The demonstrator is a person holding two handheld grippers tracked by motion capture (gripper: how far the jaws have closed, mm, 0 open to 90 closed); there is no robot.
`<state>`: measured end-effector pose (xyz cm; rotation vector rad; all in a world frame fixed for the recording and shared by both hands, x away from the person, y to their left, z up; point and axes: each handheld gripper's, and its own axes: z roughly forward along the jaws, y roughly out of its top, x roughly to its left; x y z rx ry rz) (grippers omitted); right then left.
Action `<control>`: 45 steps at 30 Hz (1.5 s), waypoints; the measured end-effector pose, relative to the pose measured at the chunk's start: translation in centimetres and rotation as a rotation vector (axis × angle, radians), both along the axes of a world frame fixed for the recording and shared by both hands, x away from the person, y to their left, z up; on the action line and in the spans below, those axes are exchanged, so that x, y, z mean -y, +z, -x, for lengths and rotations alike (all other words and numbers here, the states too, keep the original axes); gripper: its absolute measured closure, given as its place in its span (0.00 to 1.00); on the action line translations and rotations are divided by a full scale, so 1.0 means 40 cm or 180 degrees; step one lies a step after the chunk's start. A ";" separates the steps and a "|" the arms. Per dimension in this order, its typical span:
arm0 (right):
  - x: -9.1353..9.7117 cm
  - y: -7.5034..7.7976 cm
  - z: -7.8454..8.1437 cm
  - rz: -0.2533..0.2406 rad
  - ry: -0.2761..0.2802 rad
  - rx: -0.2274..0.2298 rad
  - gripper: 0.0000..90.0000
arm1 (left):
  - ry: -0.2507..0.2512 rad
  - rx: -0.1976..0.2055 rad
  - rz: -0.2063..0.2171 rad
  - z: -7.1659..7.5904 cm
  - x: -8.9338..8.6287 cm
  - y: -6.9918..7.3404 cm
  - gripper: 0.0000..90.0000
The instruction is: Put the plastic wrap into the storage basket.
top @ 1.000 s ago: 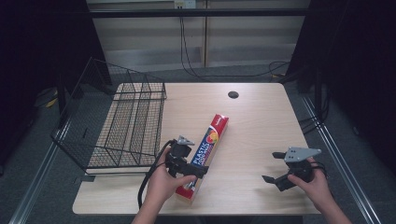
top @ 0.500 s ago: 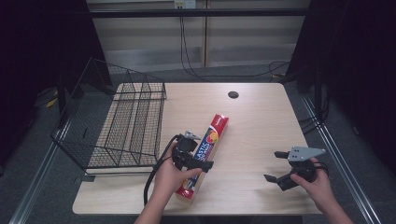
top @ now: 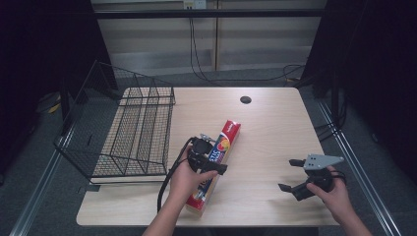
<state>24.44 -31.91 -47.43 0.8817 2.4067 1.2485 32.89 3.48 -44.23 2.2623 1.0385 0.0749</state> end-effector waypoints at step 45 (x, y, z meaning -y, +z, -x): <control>-0.001 0.001 0.000 -0.0015 0.0024 0.0010 0.02 | 0.0338 -0.0422 -0.0638 -0.050 0.070 -0.027 0.47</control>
